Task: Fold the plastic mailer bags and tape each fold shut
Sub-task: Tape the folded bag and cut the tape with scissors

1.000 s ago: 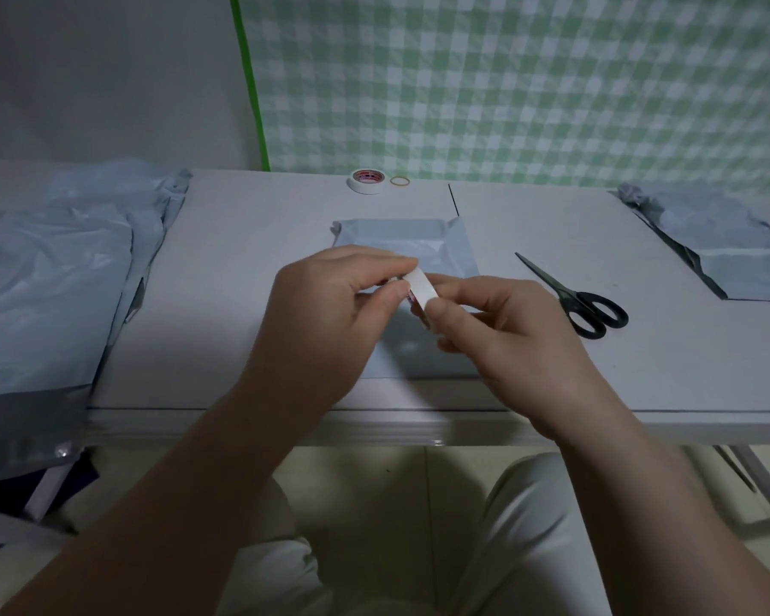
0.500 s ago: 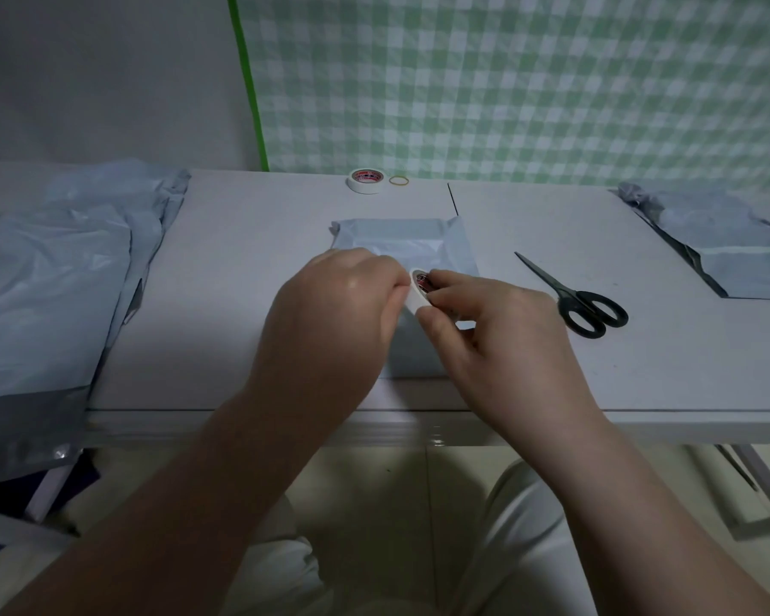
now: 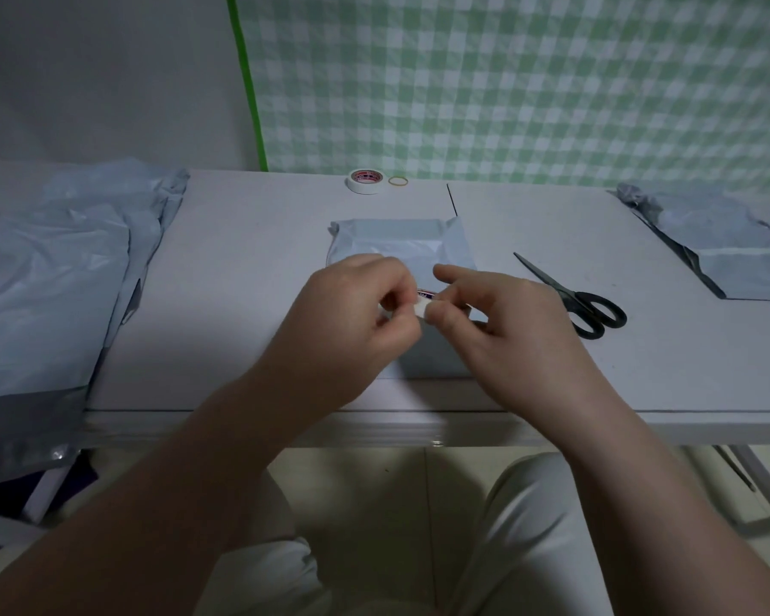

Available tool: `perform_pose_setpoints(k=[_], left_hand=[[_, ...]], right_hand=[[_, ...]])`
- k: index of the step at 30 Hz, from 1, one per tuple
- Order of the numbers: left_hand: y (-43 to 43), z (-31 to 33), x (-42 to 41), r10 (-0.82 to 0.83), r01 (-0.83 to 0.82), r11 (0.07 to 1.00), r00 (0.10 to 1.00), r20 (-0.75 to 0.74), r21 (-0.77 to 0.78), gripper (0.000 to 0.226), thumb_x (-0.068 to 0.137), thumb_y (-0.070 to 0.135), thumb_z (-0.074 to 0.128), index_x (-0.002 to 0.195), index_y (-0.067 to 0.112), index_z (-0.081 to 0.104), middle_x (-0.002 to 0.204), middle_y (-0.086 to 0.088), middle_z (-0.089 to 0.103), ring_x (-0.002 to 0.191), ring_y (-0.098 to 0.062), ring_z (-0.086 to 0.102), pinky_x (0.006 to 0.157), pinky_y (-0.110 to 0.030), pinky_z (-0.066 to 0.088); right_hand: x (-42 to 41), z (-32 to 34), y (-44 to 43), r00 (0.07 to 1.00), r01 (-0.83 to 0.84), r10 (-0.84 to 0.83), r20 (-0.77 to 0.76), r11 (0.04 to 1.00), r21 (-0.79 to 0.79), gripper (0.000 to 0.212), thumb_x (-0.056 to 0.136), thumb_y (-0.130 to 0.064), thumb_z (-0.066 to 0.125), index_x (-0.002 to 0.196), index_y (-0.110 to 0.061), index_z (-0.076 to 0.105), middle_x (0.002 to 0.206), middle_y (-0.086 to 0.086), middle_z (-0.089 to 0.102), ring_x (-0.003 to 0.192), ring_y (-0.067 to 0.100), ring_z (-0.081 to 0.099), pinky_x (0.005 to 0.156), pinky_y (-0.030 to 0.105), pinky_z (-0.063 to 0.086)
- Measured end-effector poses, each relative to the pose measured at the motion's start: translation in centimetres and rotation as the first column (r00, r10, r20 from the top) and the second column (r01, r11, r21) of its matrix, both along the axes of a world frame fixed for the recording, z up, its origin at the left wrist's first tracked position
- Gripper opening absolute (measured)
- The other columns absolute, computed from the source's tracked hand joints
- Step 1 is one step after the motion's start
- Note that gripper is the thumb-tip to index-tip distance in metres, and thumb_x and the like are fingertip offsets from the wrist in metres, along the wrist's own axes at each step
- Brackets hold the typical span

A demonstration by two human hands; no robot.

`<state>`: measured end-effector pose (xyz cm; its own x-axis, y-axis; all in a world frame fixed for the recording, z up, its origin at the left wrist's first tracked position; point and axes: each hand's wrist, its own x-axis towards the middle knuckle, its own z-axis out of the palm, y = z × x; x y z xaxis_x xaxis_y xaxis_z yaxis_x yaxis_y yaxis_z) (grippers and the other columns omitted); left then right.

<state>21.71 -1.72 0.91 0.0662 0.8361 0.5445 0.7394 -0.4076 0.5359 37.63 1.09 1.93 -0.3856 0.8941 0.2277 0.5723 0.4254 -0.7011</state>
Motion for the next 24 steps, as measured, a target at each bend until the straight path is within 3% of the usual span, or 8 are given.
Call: perform_pose_setpoints(k=[3, 6, 9, 11, 14, 16, 20, 24], left_hand=[[0.0, 0.1, 0.0, -0.033, 0.055, 0.993, 0.978, 0.206, -0.102, 0.009, 0.079, 0.018, 0.056, 0.071, 0.017, 0.06, 0.065, 0.009, 0.058, 0.063, -0.001, 0.056, 0.058, -0.012, 0.043], [0.1, 0.3, -0.2, -0.021, 0.12, 0.97, 0.907, 0.422, -0.209, 0.012, 0.08, 0.025, 0.061, 0.069, 0.021, 0.06, 0.063, 0.009, 0.06, 0.061, -0.006, 0.06, 0.064, -0.022, 0.053], [0.2, 0.6, -0.1, 0.006, 0.212, 0.935, 0.795, 0.607, -0.286, 0.017, 0.091, 0.011, 0.059, 0.074, 0.01, 0.058, 0.061, 0.006, 0.061, 0.062, -0.008, 0.061, 0.064, -0.027, 0.057], [0.1, 1.0, -0.1, 0.024, 0.215, 0.925, 0.79, 0.613, -0.314, 0.018, 0.094, 0.006, 0.052, 0.077, 0.005, 0.056, 0.061, 0.005, 0.061, 0.062, -0.008, 0.061, 0.067, -0.034, 0.058], [0.4, 1.6, -0.8, 0.063, 0.12, 0.931, 0.878, 0.475, -0.344, 0.017, 0.094, 0.007, 0.053, 0.076, 0.007, 0.055, 0.063, 0.002, 0.059, 0.058, -0.012, 0.063, 0.071, -0.053, 0.055], [0.7, 2.1, -1.6, 0.077, 0.07, 0.937, 0.915, 0.395, -0.343, 0.018, 0.093, 0.007, 0.054, 0.075, 0.009, 0.055, 0.063, 0.0, 0.058, 0.056, -0.012, 0.063, 0.071, -0.055, 0.055], [1.0, 2.9, -3.0, 0.111, 0.025, 0.943, 0.916, 0.385, -0.331, 0.022, 0.094, 0.005, 0.052, 0.073, 0.011, 0.055, 0.064, -0.003, 0.057, 0.057, -0.01, 0.06, 0.069, -0.036, 0.058], [1.4, 2.3, -4.0, 0.184, 0.03, 0.91, 0.866, 0.465, -0.414, 0.023, 0.095, 0.005, 0.048, 0.073, 0.008, 0.053, 0.069, -0.007, 0.055, 0.056, -0.009, 0.057, 0.063, -0.022, 0.057]], right_hand=[[0.3, 0.2, 0.5, 0.996, -0.029, 0.021, -0.081, 0.995, -0.094, 0.019, 0.085, -0.03, 0.064, 0.068, -0.021, 0.068, 0.119, -0.005, 0.067, 0.116, -0.011, 0.051, 0.096, 0.022, 0.043], [0.4, 0.1, 1.0, 0.936, -0.174, 0.076, -0.345, 0.949, -0.264, 0.022, 0.082, -0.031, 0.071, 0.065, -0.018, 0.064, 0.11, -0.001, 0.071, 0.118, -0.007, 0.051, 0.103, 0.033, 0.042], [0.1, 0.1, 0.8, 0.725, -0.394, -0.033, -0.688, 0.799, -0.454, 0.025, 0.069, -0.033, 0.077, 0.078, -0.013, 0.066, 0.115, 0.004, 0.069, 0.107, 0.011, 0.062, 0.098, 0.039, 0.049], [-0.2, 0.1, 1.1, 0.62, -0.464, -0.134, -0.773, 0.732, -0.499, 0.041, 0.064, -0.035, 0.072, 0.089, -0.004, 0.068, 0.114, 0.012, 0.068, 0.095, 0.022, 0.064, 0.093, 0.037, 0.052], [-0.9, 0.4, 1.4, 0.685, -0.39, -0.117, -0.719, 0.775, -0.497, 0.061, 0.068, -0.03, 0.076, 0.099, 0.019, 0.057, 0.092, 0.014, 0.067, 0.086, 0.021, 0.062, 0.088, 0.035, 0.053], [-1.3, 1.0, 1.7, 0.759, -0.312, -0.086, -0.646, 0.822, -0.477, 0.062, 0.067, -0.031, 0.077, 0.097, 0.019, 0.057, 0.081, 0.014, 0.065, 0.079, 0.018, 0.063, 0.084, 0.036, 0.055], [-2.2, 1.8, 2.9, 0.913, -0.089, -0.052, -0.404, 0.943, -0.321, 0.035, 0.061, -0.038, 0.082, 0.061, -0.009, 0.064, 0.072, 0.013, 0.071, 0.076, 0.032, 0.069, 0.079, 0.053, 0.053], [-3.2, 1.5, 3.7, 0.978, 0.125, -0.142, -0.154, 0.986, -0.114, 0.042, 0.063, -0.044, 0.081, 0.059, -0.006, 0.063, 0.057, 0.005, 0.059, 0.05, 0.012, 0.047, 0.049, 0.028, 0.036]])
